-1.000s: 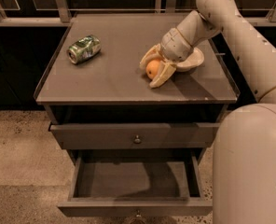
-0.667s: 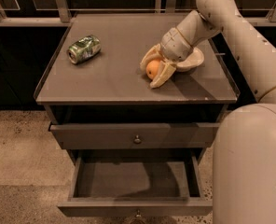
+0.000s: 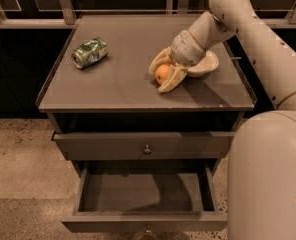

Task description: Place orange into middle drawer

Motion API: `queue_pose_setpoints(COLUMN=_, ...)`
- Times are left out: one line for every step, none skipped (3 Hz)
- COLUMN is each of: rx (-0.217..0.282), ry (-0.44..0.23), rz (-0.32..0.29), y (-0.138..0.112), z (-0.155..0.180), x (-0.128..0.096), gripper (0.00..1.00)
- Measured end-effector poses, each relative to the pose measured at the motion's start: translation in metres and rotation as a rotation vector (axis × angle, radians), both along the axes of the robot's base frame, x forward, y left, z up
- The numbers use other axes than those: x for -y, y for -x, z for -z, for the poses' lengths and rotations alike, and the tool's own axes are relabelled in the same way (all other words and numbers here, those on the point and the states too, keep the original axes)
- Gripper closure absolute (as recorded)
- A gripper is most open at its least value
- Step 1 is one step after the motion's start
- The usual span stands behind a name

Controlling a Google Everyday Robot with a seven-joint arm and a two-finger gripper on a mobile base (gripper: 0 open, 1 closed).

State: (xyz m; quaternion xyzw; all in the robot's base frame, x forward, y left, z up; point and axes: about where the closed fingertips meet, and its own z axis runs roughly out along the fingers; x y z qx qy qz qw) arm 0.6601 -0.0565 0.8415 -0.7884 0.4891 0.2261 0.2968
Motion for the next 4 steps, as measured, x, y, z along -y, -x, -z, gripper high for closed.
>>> queue_pose_setpoints(rx=0.030, ry=-0.007, rz=0.120, y=0.014, z=-0.027, x=0.020, gripper=1.00)
queue_pose_setpoints(rx=0.090, ry=-0.093, rz=0.300, y=0.062, z=-0.099, x=0.026, gripper=1.00)
queue_pose_setpoints(rx=0.173, ry=-0.234, rz=0.360, y=0.132, z=-0.176, x=-0.011, gripper=1.00)
queue_pose_setpoints(rx=0.221, ry=-0.384, rz=0.358, y=0.184, z=-0.200, x=-0.058, gripper=1.00)
